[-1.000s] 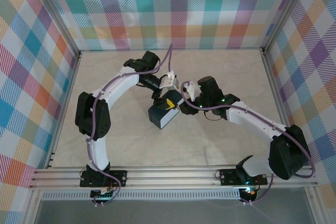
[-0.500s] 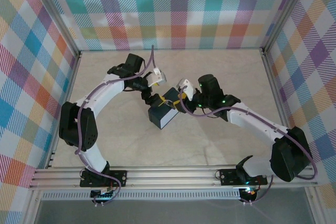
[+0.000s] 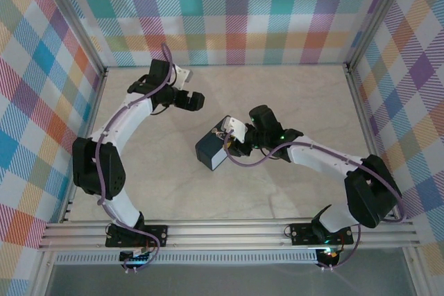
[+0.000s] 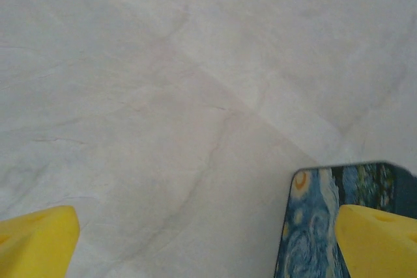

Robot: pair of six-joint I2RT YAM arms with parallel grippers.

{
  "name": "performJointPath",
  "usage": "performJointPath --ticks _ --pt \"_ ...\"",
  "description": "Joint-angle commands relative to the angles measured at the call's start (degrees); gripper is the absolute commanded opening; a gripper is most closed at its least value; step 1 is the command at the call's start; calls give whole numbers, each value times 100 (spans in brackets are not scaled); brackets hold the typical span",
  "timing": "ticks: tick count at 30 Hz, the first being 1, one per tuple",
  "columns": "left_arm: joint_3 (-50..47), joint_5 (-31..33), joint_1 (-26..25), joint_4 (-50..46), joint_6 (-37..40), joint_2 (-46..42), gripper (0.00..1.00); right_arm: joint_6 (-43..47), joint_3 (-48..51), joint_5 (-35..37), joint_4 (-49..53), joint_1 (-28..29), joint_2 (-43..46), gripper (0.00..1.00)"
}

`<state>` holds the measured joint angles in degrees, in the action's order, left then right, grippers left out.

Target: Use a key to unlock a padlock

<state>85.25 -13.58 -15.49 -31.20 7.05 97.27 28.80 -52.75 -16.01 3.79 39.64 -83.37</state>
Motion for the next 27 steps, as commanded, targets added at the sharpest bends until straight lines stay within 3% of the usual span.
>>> performJointPath --ticks 1,7,13,18,27 --pt "-146 422 19 274 -834 -479 100 402 -84 218 -104 58 -254 45" --pt "-625 462 18 341 -1421 -912 100 735 -116 586 -7 79 -443 42" --pt "-1008 348 -16 248 -1488 -1087 100 558 -94 837 -39 79 -365 33" --pt "-1063 296 -131 191 -1513 -1077 100 -6 -149 635 113 -40 -44 22" --pt "-982 375 -557 -48 -1429 -916 100 -1086 -541 -43 605 -402 43 16"
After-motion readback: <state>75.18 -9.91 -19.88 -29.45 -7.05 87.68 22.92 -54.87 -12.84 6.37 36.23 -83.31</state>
